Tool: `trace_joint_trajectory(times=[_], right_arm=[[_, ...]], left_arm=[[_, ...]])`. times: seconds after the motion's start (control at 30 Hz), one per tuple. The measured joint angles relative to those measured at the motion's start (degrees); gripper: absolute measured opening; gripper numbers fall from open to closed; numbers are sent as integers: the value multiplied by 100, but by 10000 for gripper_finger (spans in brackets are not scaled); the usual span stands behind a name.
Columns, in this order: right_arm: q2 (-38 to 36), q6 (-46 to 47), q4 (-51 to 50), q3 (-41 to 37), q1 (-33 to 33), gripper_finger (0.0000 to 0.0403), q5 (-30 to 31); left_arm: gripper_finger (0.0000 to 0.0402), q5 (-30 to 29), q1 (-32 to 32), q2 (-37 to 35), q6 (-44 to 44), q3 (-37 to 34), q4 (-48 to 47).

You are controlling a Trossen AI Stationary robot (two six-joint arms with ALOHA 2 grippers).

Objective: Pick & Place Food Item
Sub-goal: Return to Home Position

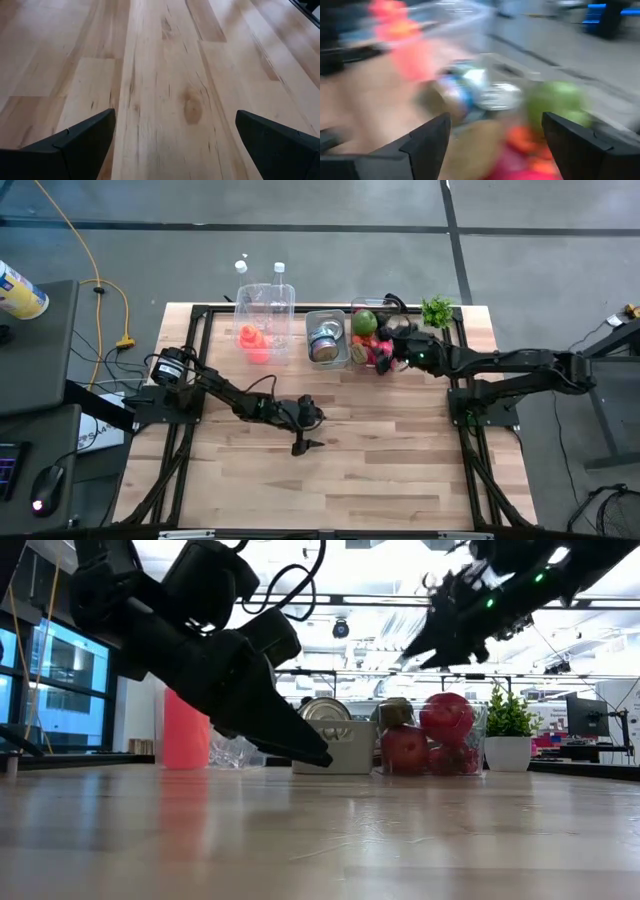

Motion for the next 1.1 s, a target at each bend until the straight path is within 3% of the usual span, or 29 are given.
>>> trace_joint_trajectory(times=[0.13,0.4,0.63,0.83,0.97,1.1], right_arm=[[-299,-3,-6,0,562,299,-542],[-880,5,-128,0,2125,299,402],[-732,37,-397,-75,3299,299,1471],[-737,11,-513,-82,3826,299,1352],[-737,-127,-371,-81,3943,299,709],[-735,0,-306,-81,4021,299,41]], left_arm=[[399,-1,0,-2,46,0,57],[399,-310,-190,-2,-55,0,48],[383,-682,-263,-326,20,0,-170],[328,-947,-423,-1854,-4,2,-1609],[268,-1531,-651,-2892,-44,2,-2481],[190,-1996,-1002,-3474,-126,2,-3021]])
